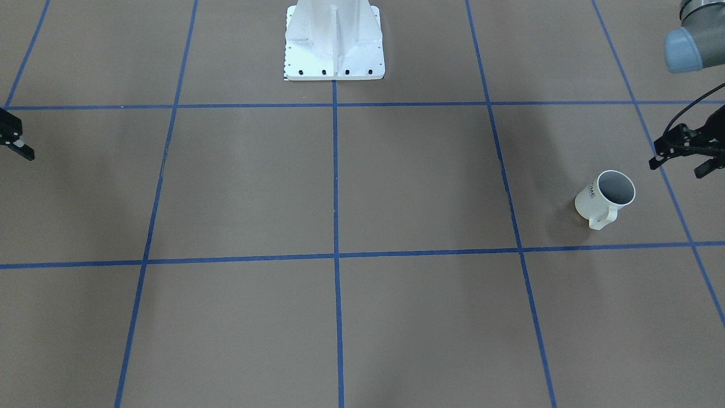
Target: Left arm hands cup to right arm to dump lemon
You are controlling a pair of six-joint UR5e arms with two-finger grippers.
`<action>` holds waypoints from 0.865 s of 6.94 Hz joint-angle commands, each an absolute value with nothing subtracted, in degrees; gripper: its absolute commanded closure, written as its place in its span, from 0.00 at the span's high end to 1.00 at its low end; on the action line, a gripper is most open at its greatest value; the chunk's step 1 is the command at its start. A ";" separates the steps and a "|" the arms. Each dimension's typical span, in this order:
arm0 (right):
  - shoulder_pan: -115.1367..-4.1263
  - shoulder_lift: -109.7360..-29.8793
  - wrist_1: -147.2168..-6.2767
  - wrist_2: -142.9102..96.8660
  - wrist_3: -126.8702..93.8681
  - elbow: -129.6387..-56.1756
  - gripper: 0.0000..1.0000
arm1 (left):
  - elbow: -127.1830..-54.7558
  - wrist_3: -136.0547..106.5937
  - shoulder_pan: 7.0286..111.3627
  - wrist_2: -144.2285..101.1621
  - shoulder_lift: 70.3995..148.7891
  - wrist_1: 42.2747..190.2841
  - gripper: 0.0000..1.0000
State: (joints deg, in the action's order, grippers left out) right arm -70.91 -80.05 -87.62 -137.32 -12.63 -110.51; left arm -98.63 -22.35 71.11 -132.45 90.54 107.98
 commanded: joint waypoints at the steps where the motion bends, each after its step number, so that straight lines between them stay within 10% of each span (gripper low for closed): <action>1: -62.88 -79.89 -76.94 -126.35 -25.70 -110.30 0.98 | -95.46 -31.01 67.59 -129.55 91.31 113.46 1.00; 6: -60.65 -79.89 -76.11 -124.37 -26.37 -109.95 0.98 | -93.79 -31.29 65.04 -129.37 91.23 113.29 0.66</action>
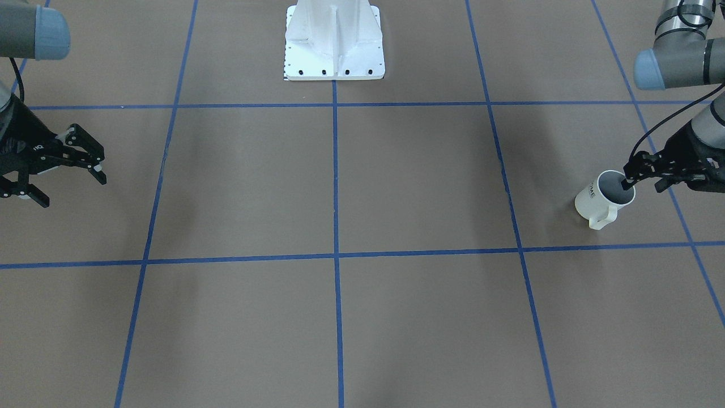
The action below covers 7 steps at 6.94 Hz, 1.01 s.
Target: Left arm hands cup to right arm to dump lemon
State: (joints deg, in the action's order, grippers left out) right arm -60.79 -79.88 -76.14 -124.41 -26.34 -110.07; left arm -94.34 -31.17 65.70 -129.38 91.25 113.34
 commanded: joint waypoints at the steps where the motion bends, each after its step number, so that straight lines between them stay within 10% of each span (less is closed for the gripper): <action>1: -60.38 -79.89 -76.11 -124.37 -26.37 -109.95 0.98 | -93.61 -31.29 64.87 -129.46 91.40 113.20 0.55; 4: -60.12 -79.81 -76.03 -124.28 -26.37 -109.95 0.98 | -93.34 -31.46 63.55 -129.38 91.49 113.12 0.02; 7: -60.12 -79.37 -71.58 -120.78 -25.40 -109.26 0.98 | -94.56 -31.64 63.72 -130.16 91.06 112.94 0.00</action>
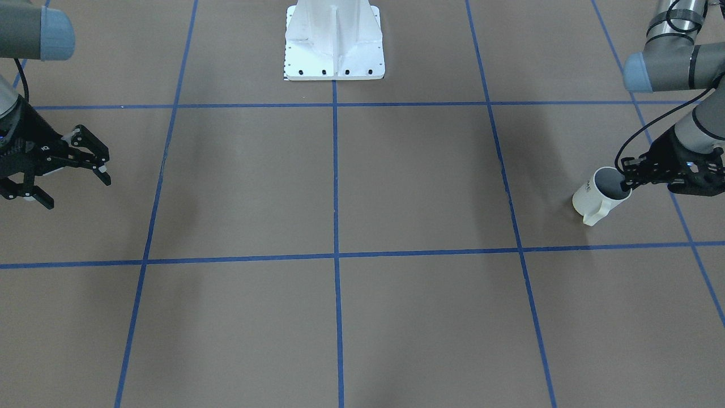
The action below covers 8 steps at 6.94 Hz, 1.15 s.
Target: Left arm hands cup to right arm to dump lemon
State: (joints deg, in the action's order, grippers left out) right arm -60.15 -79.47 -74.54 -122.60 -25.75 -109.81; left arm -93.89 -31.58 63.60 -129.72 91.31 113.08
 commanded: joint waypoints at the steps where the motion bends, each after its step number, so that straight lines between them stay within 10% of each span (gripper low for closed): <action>1: -60.03 -79.28 -68.50 -120.50 -25.66 -107.94 0.98 | -96.75 -31.73 63.98 -131.21 91.23 111.11 0.00; 8: -42.60 -64.87 -51.06 -87.03 -25.84 -100.39 0.99 | -105.03 -87.82 63.21 -141.40 120.37 88.33 0.00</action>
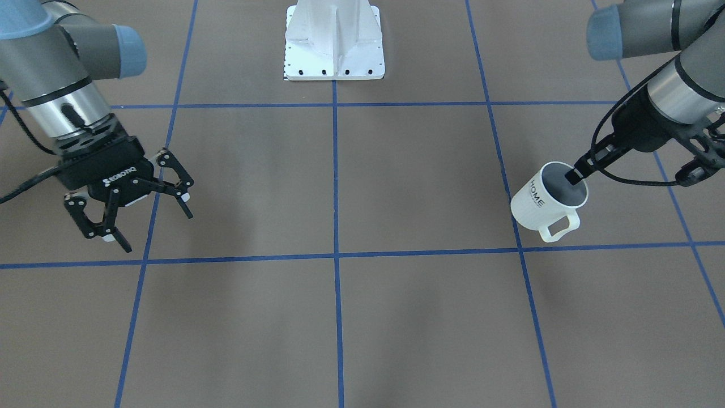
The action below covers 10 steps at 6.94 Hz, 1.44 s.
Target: Left arm hands cup to right arm to dump lemon
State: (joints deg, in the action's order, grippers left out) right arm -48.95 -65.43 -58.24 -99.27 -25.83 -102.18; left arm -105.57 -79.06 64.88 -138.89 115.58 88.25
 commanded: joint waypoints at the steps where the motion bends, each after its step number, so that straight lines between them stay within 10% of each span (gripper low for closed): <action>1: -39.32 -64.78 -42.36 -83.44 -25.75 -97.15 0.99 | -104.33 -93.89 60.06 -141.33 124.50 88.16 0.00; 10: -23.82 -55.90 -33.40 -65.22 -19.95 -93.34 0.99 | -96.24 -108.10 52.56 -140.89 135.26 95.36 0.00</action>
